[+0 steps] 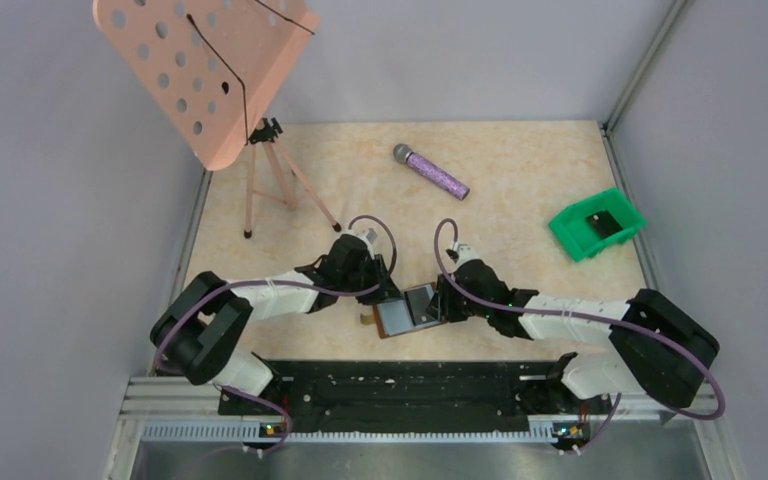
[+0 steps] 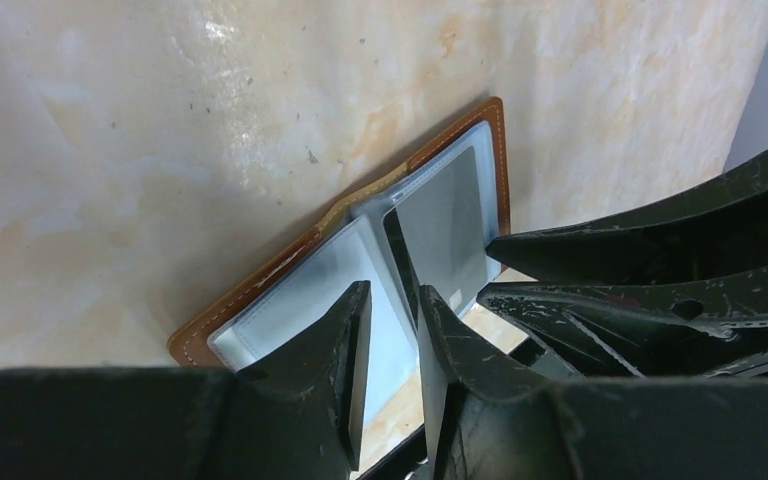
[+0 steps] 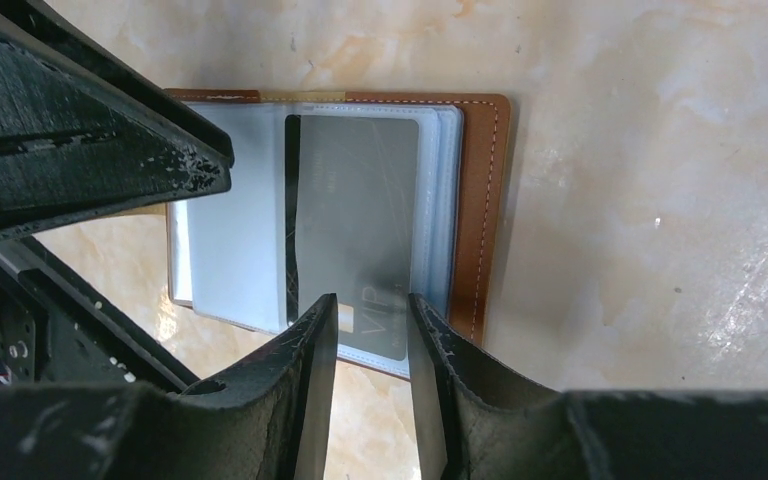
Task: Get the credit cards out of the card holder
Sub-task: Remove the credit card from the card holder.
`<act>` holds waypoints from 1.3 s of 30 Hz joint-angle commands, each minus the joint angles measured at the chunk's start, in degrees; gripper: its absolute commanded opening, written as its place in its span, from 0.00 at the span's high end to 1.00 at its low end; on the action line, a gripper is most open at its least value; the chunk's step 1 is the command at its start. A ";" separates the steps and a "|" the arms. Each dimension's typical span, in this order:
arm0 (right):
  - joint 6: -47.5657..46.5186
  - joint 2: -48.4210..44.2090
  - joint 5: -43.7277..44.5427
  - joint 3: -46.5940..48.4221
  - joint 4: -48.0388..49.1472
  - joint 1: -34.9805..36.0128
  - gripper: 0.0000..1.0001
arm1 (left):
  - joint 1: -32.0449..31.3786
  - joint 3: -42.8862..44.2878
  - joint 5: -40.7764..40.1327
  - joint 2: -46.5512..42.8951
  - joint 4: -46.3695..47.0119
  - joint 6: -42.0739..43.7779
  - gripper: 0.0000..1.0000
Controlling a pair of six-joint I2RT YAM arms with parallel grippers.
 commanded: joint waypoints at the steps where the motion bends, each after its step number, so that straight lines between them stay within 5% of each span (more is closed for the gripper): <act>1: 1.17 0.75 -0.61 -1.55 2.93 -0.61 0.68 | -0.71 -1.90 -0.37 0.45 3.85 0.39 0.70; 39: 4.11 -0.43 -1.89 -4.95 5.94 -0.61 0.81 | -3.31 -2.70 -0.02 2.33 8.72 -0.63 0.68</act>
